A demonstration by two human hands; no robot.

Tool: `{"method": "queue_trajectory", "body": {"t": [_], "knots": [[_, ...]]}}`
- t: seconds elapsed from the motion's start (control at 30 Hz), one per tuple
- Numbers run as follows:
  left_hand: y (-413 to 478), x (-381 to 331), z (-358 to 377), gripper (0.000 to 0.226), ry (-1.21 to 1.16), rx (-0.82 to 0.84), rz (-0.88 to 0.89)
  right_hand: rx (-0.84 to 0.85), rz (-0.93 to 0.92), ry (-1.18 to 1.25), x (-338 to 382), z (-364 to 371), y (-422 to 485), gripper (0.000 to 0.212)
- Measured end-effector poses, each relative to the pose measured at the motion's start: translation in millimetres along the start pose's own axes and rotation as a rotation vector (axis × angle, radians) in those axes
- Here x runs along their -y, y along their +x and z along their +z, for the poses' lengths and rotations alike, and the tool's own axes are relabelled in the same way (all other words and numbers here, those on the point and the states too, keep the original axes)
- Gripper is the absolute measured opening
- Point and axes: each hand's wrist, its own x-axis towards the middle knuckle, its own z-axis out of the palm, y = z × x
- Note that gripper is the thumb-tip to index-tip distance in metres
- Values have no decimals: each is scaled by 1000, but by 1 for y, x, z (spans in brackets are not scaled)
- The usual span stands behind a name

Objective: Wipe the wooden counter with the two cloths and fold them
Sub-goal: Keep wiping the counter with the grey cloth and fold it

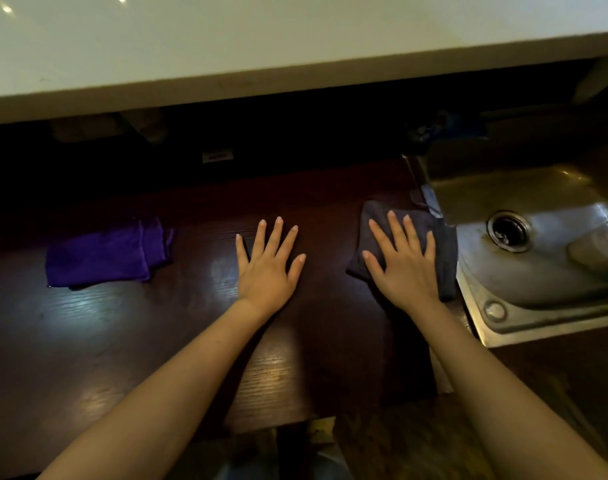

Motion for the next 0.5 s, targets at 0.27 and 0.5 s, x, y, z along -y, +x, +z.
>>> {"method": "queue_trajectory", "body": {"t": [0.27, 0.5], "knots": [[-10, 8, -2, 55, -23, -5, 6, 14, 63, -10, -1, 2, -62, 63], [-27, 21, 0, 55, -21, -10, -4, 41, 6, -50, 47, 14, -101, 63]]}}
